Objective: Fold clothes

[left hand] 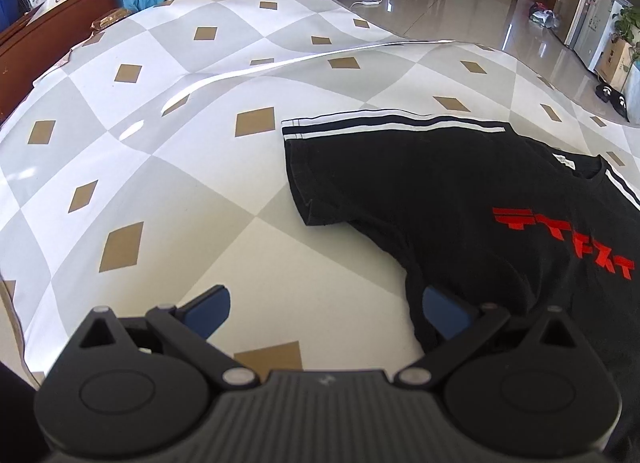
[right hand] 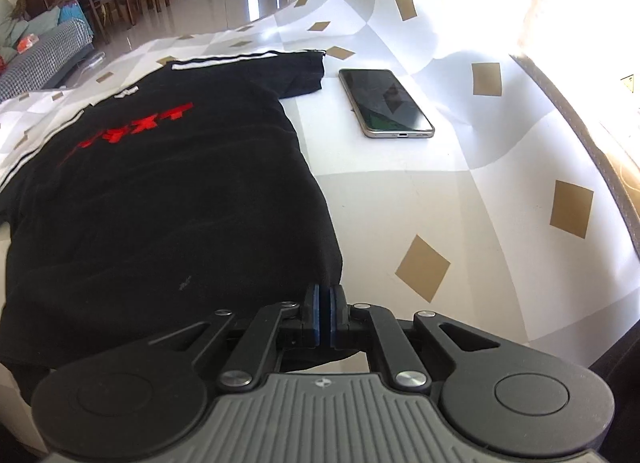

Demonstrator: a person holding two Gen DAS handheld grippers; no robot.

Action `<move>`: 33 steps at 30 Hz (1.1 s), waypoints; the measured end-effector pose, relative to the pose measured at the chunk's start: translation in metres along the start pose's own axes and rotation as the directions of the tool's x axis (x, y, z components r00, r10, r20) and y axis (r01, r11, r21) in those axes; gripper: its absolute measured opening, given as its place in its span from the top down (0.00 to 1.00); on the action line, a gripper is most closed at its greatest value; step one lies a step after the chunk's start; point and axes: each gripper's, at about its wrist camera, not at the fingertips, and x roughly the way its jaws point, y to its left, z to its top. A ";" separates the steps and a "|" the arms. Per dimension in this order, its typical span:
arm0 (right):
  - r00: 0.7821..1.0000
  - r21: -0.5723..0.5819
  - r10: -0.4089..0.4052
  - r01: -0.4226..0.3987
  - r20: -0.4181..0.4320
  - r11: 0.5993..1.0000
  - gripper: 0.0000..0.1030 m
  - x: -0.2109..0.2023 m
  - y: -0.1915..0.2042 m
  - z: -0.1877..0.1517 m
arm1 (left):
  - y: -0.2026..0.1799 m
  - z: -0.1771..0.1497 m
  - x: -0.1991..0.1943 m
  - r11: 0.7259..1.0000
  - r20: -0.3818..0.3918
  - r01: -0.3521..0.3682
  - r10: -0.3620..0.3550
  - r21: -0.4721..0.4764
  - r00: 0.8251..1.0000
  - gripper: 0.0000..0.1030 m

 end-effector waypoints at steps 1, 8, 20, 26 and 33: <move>1.000 -0.006 -0.016 0.016 0.010 1.000 0.91 -0.002 0.000 -0.001 | 0.000 0.000 0.000 1.000 0.001 -0.002 0.002 -0.002 1.000 0.00; 0.999 -0.043 0.018 -0.016 0.049 0.999 0.74 -0.007 0.009 0.000 | 0.007 0.005 0.005 0.999 0.000 -0.018 0.018 -0.041 1.000 0.00; 0.994 0.139 -0.025 0.040 -0.108 0.989 0.61 0.029 -0.009 0.000 | 0.001 0.044 0.026 0.997 0.020 0.029 -0.027 -0.067 0.999 0.00; 0.984 0.282 0.010 0.042 -0.180 0.959 0.59 0.043 -0.027 -0.004 | -0.017 0.048 0.046 0.999 -0.009 0.033 -0.033 0.003 0.999 0.00; 0.986 0.338 0.046 0.012 -0.162 0.941 0.58 0.046 -0.027 -0.004 | -0.035 0.038 0.070 0.997 -0.044 -0.005 0.008 0.080 0.999 0.00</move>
